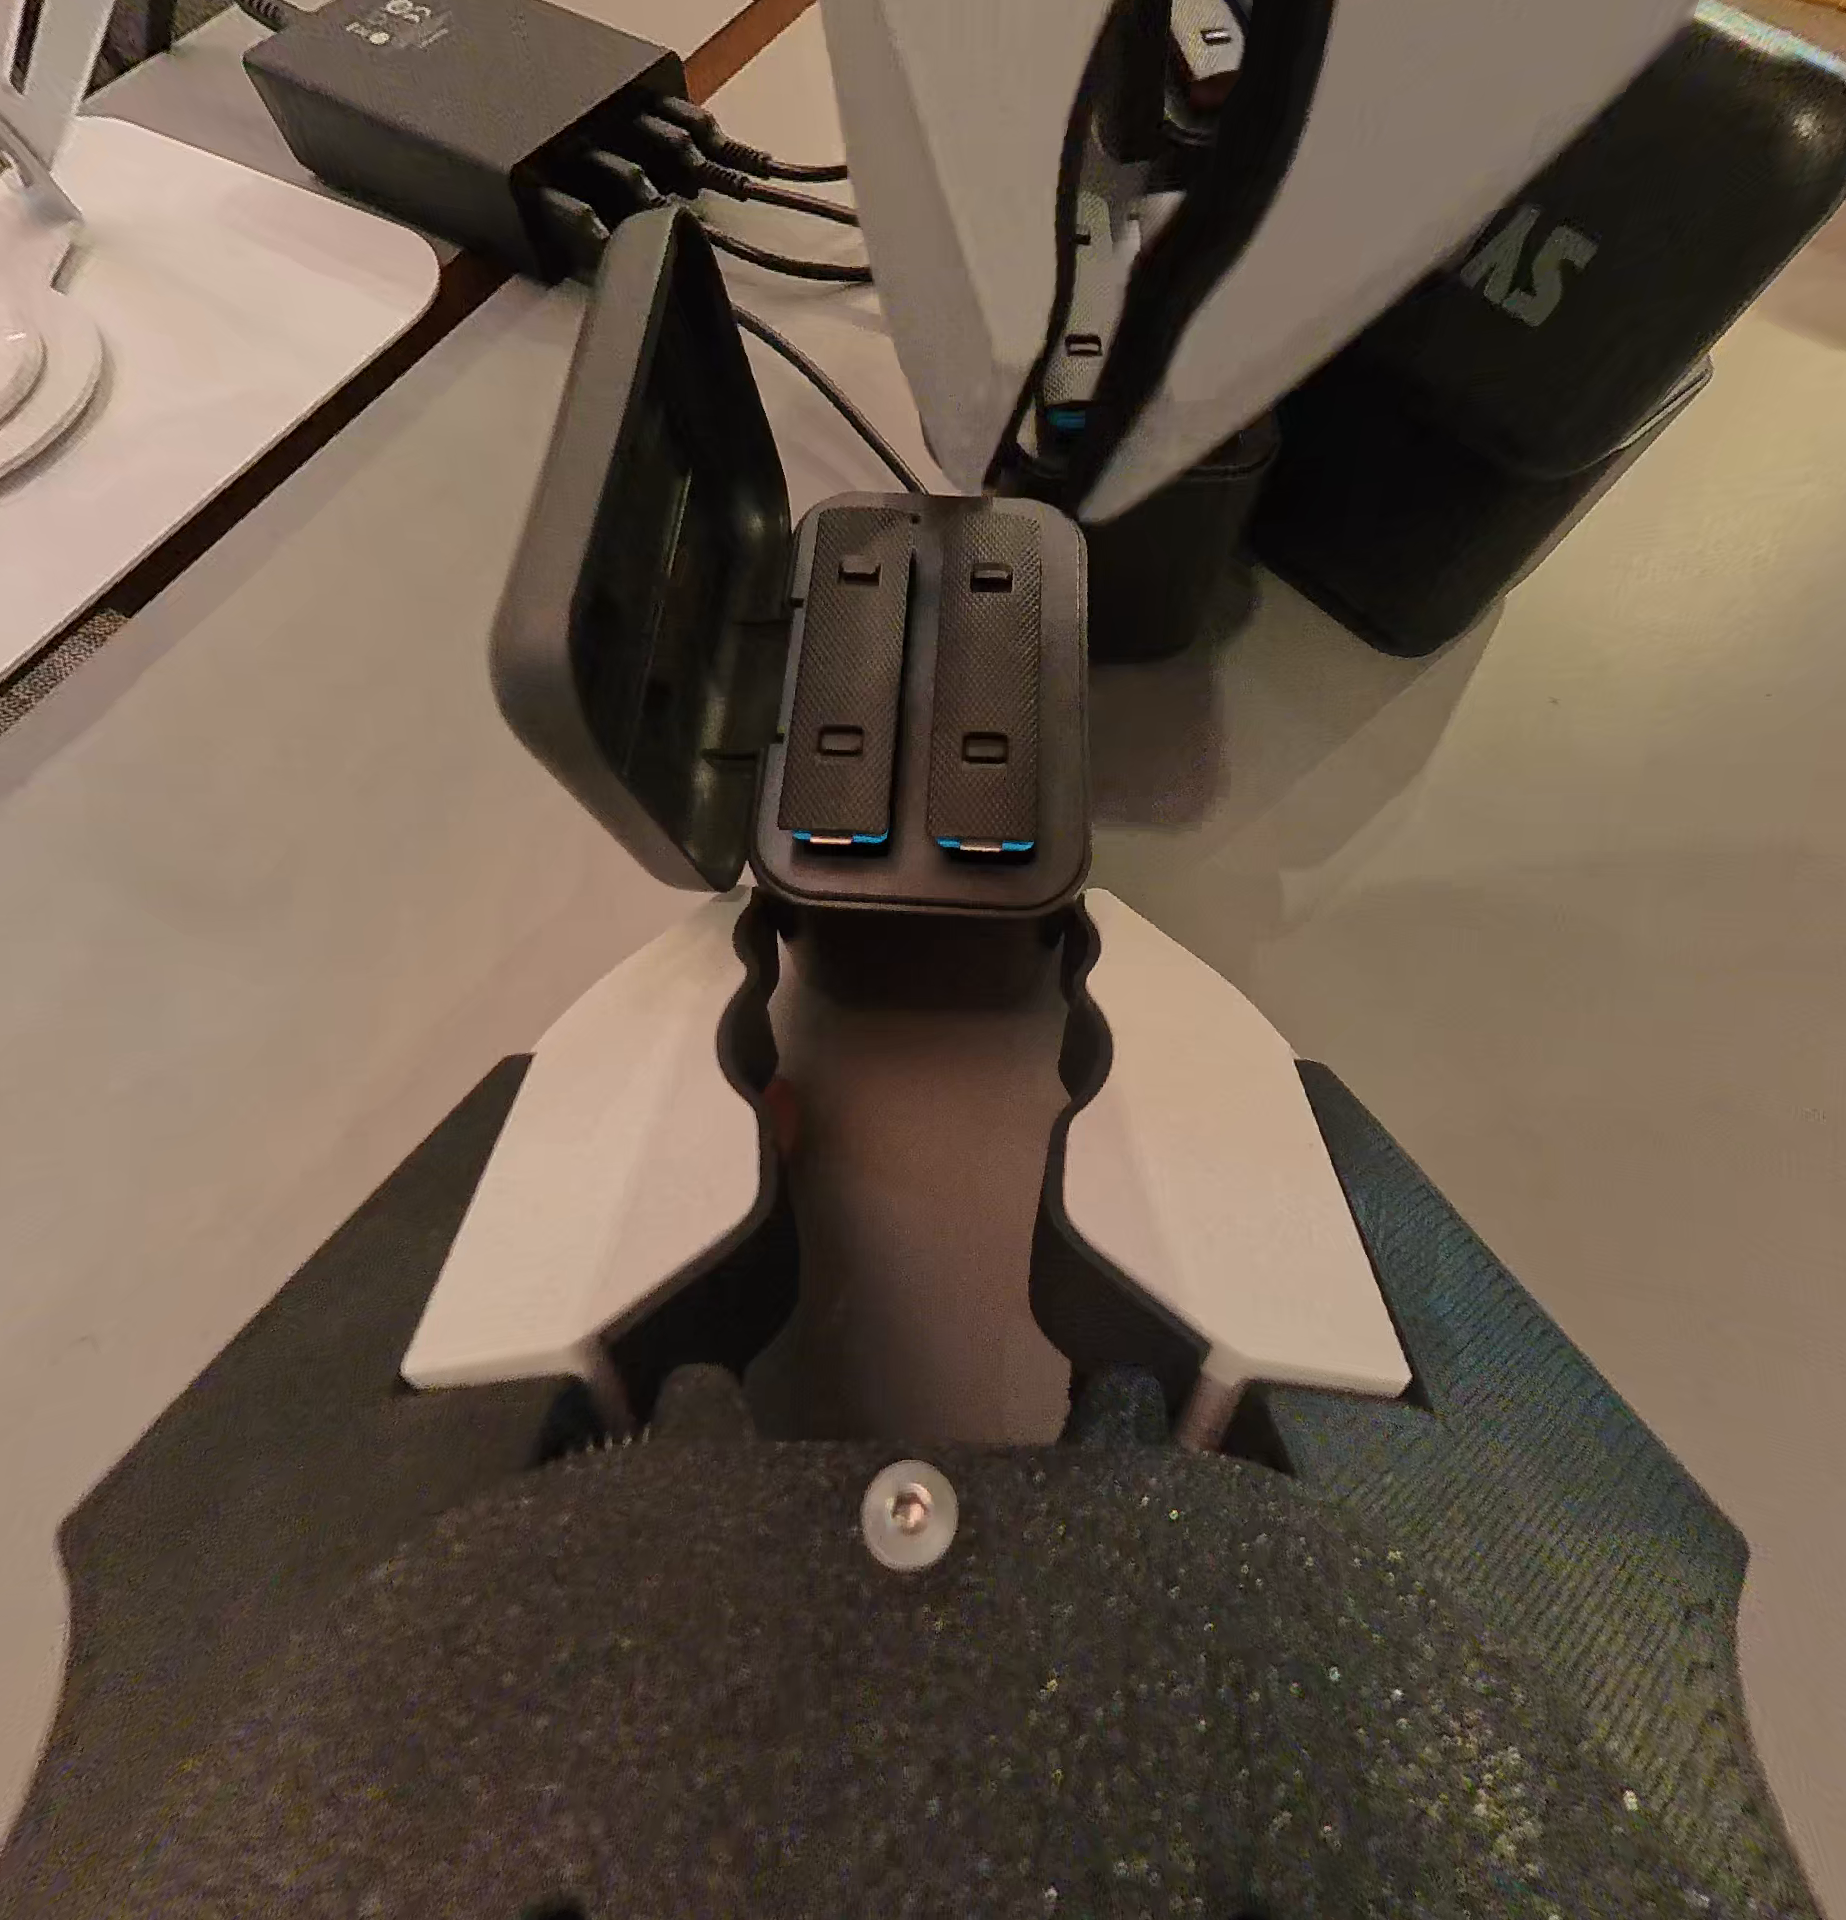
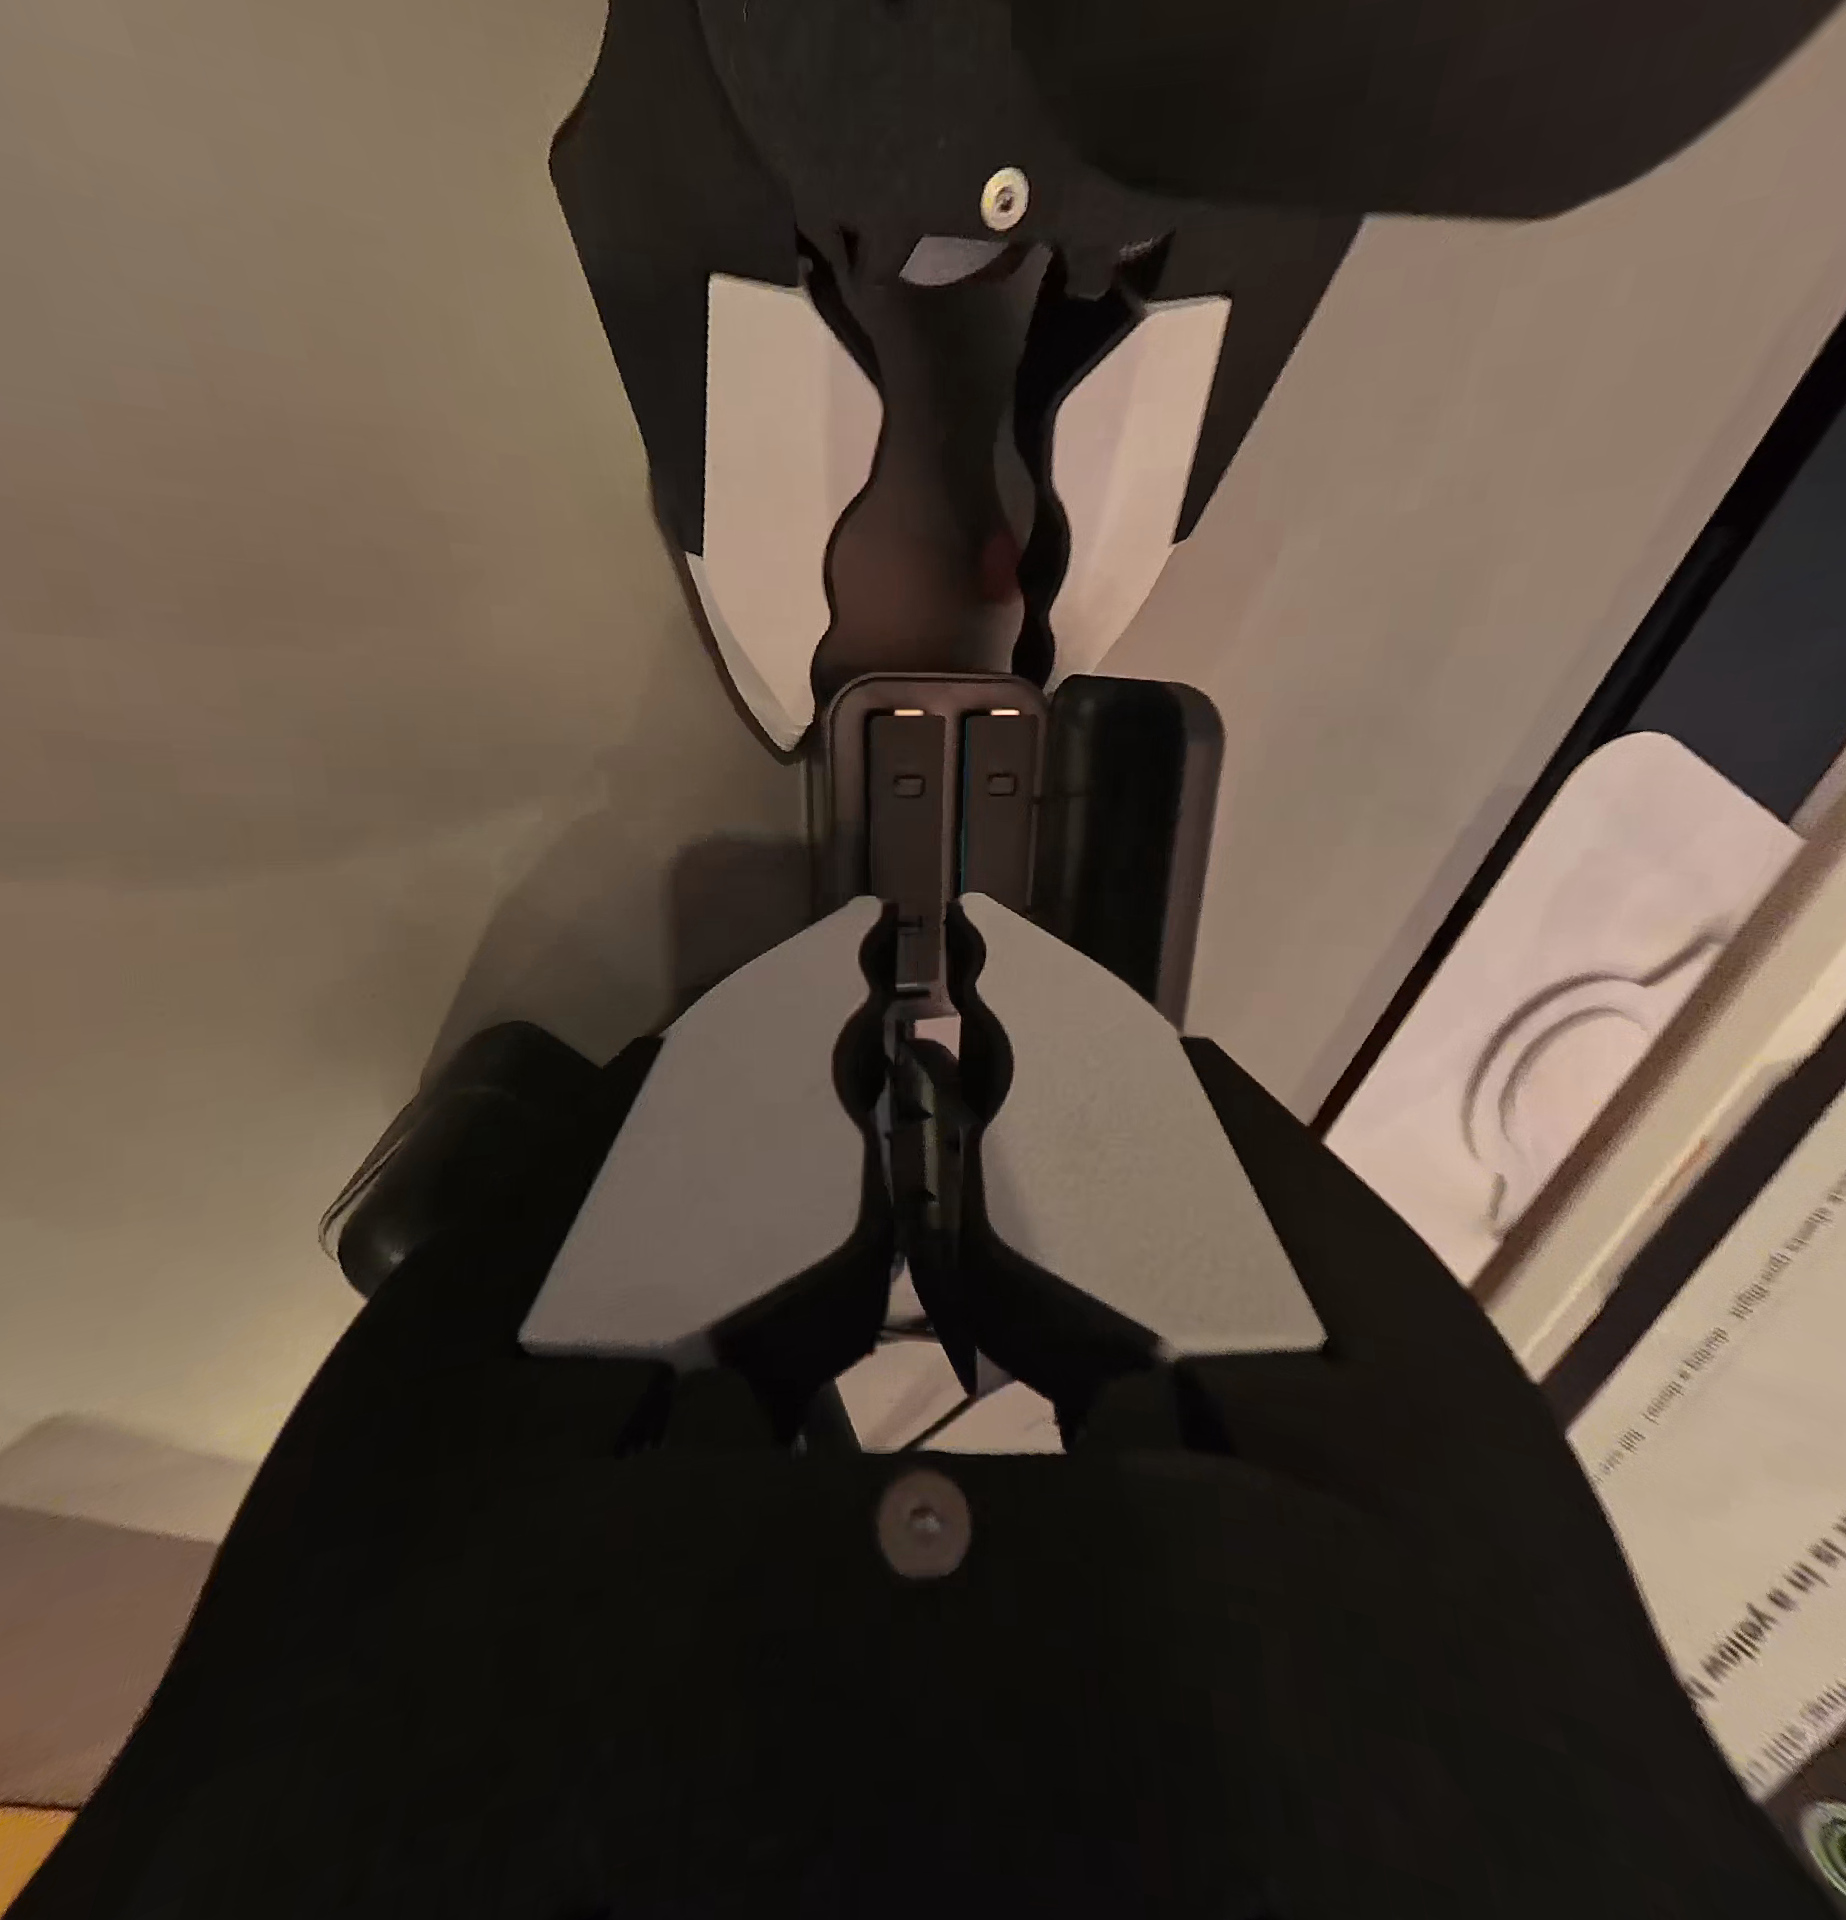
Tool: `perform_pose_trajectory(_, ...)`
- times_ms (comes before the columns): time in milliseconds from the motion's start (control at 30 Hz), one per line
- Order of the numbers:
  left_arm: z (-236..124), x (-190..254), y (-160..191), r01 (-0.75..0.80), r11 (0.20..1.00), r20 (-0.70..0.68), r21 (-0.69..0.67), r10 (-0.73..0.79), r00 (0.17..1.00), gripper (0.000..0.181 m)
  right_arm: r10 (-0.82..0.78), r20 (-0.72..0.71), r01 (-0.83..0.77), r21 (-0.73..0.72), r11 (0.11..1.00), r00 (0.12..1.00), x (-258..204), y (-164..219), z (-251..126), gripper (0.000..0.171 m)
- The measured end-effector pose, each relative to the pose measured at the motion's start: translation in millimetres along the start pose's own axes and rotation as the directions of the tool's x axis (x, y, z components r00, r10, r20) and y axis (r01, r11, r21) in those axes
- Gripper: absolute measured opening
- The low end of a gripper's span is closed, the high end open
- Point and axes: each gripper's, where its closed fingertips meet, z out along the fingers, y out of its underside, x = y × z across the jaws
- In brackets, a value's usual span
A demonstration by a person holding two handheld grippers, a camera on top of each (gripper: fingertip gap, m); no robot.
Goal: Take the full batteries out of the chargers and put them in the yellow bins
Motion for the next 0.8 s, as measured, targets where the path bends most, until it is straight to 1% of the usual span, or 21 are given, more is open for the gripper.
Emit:
perform_pose_trajectory(33, 0.0, 0.0, 0.0, 0.0, 1.0, 0.0, 0.0, 0.0, 1.0, 0.054, -0.001, 0.005, 0.001, -0.006, 1.0, 1.0, -2.1, 0.7, 3.6, 0.01)
perform_pose_trajectory(367, -0.2, 0.2, -0.1, 0.0, 1.0, 0.0, 0.001, 0.0, 1.0, 0.054, -0.015, 0.057, 0.018, -0.065, 0.998, 0.998, -4.8, 2.7, 25.2, 0.016)
perform_pose_trajectory(633, -0.7, 0.7, -0.2, 0.002, 1.0, -0.008, 0.004, -0.002, 1.0, 0.054, -0.025, 0.087, 0.032, -0.074, 0.997, 0.996, -5.0, 2.1, 28.5, 0.014)
perform_pose_trajectory(800, 1.4, 1.4, -5.1, 0.01, 1.0, 0.0, 0.023, -0.01, 1.0, 0.064, -0.021, 0.099, 0.027, -0.063, 0.998, 0.995, -4.7, 1.0, 28.9, 0.013)
